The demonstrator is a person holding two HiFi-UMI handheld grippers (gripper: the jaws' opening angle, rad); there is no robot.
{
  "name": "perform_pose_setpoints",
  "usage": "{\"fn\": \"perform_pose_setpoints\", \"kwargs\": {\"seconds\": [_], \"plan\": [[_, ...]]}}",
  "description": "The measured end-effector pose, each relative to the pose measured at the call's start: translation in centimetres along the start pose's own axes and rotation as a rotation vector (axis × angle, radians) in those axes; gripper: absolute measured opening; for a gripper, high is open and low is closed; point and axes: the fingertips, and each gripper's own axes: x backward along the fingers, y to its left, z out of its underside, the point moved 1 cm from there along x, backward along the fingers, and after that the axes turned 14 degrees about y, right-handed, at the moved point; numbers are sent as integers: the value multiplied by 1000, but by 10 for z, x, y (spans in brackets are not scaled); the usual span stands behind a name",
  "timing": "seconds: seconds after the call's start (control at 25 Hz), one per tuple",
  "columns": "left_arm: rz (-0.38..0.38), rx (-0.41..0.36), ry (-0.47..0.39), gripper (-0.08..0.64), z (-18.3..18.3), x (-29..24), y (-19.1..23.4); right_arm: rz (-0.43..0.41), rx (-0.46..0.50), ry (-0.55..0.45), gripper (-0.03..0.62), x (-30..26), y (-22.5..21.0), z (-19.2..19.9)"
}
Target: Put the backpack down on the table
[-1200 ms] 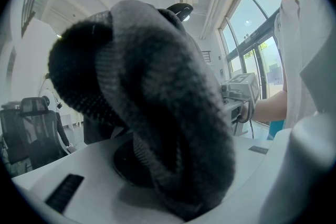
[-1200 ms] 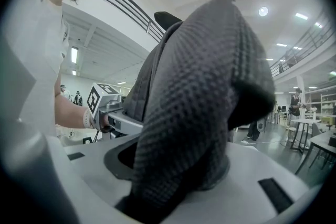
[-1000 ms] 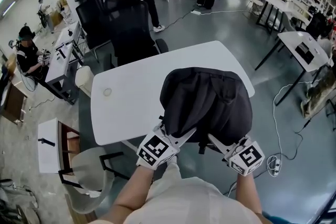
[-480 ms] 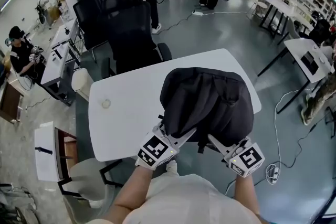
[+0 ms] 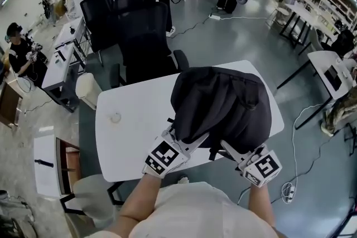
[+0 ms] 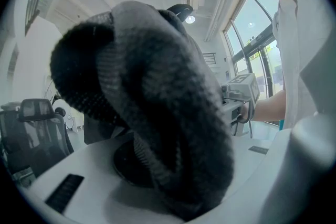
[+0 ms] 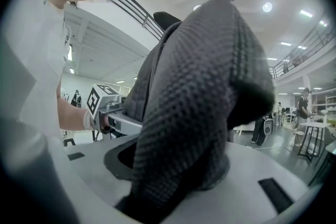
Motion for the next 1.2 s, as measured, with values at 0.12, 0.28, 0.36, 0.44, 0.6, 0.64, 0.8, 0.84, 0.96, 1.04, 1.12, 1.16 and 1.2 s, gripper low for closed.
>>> {"fn": "perform_pose_setpoints", "kwargs": {"seconds": [0.12,0.28,0.36,0.44,0.6,0.64,0.8,0.84,0.96,1.04,1.12,1.16,1.2], "plan": [[-9,7,-7,150,0,3,13,-5,7,2,206,-12,-3,-7],[-16,22,-8,150,0,2,23,-19,14,10,206,-21,-7,-11],[-20,25,-5,150,-2,1,25,-27,14,9,206,-21,-10,-13],[-25,27,-2,150,-7,-3,25,-38,14,5,206,-19,-16,-15],[-56,38,3,150,-18,-14,32,-67,25,4,206,-20,-34,-19],[-67,41,6,150,-20,-17,35,-78,27,1,206,-21,-40,-20],[-104,67,11,150,-26,-37,48,-122,41,0,206,-30,-66,-18],[-112,74,11,150,-27,-43,52,-133,45,2,206,-32,-74,-17],[-130,94,10,150,-31,-65,64,-163,56,9,206,-40,-99,-14],[-136,107,4,150,-33,-80,72,-176,67,15,206,-45,-115,-10],[-144,115,1,150,-33,-94,80,-189,73,22,206,-52,-130,-5],[-148,118,1,150,-32,-100,84,-196,71,27,206,-55,-138,-3],[-152,120,2,150,-31,-107,88,-201,64,32,206,-59,-145,0]]}}
